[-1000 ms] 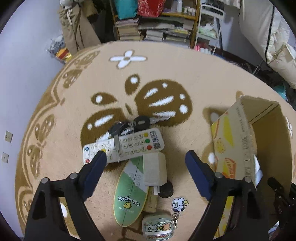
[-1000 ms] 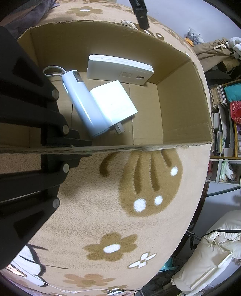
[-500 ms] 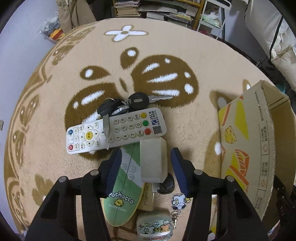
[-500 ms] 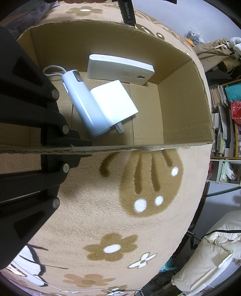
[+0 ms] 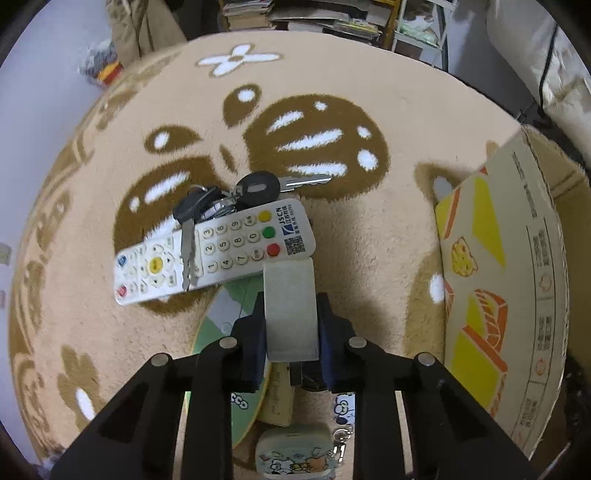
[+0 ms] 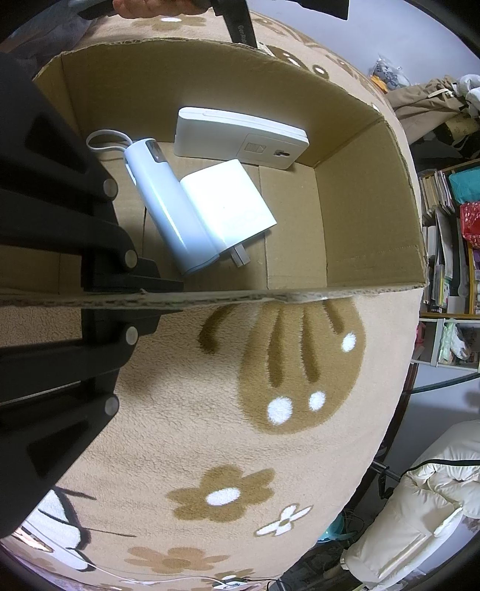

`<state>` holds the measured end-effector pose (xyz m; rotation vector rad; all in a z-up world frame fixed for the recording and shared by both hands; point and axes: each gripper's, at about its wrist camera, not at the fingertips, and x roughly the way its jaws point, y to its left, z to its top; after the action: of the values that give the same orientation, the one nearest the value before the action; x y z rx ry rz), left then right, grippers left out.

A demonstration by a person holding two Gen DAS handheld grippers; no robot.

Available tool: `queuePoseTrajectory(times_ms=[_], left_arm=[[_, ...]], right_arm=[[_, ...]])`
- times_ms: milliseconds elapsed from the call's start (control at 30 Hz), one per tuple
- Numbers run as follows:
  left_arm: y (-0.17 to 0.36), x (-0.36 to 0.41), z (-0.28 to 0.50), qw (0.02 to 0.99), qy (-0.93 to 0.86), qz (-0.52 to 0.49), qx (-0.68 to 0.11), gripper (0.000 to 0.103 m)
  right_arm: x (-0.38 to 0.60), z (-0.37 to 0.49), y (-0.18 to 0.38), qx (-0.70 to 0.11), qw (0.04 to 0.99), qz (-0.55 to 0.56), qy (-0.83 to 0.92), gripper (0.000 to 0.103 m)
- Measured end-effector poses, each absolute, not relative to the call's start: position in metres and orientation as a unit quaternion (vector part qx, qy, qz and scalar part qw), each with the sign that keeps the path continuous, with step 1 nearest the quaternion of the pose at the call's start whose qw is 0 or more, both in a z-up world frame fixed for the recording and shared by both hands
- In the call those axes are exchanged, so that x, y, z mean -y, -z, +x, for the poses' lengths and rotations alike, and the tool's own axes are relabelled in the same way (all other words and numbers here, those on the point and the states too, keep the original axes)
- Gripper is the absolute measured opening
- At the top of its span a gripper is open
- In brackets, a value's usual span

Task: Organize rigid objects
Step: 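Grasp the small white plug adapter with the left tool, then lift the adapter with the left tool and carry it over the box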

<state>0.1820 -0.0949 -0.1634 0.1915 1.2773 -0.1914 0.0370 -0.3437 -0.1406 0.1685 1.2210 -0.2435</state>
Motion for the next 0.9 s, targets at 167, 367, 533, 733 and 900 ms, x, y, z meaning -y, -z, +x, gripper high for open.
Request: queuePoseTrajectory(times_ms=[167,367,533,733,900], left_arm=[[0.150,0.099,0.177,0.800,0.091,0.095,-0.585,0.021],[0.117,0.096,0.170,0.824,0.081,0.095,-0.552,0.021],[0.098,0.097,0.167,0.839,0.074,0.096,-0.531,0.021],[0.086,0.101,0.161,0.851,0.077,0.117,-0.506,0.021],[0.062,0.110,0.149,0.867,0.095,0.115,-0.476,0.021]], right_arm=[[0.343,0.037,0.141,-0.571,0.809,0.079,0.114,0.005],[0.343,0.036,0.141,-0.572,0.809,0.082,0.113,0.005],[0.343,0.035,0.141,-0.571,0.809,0.081,0.114,0.005],[0.345,0.035,0.141,-0.571,0.809,0.082,0.114,0.005],[0.345,0.035,0.141,-0.571,0.809,0.082,0.114,0.005]])
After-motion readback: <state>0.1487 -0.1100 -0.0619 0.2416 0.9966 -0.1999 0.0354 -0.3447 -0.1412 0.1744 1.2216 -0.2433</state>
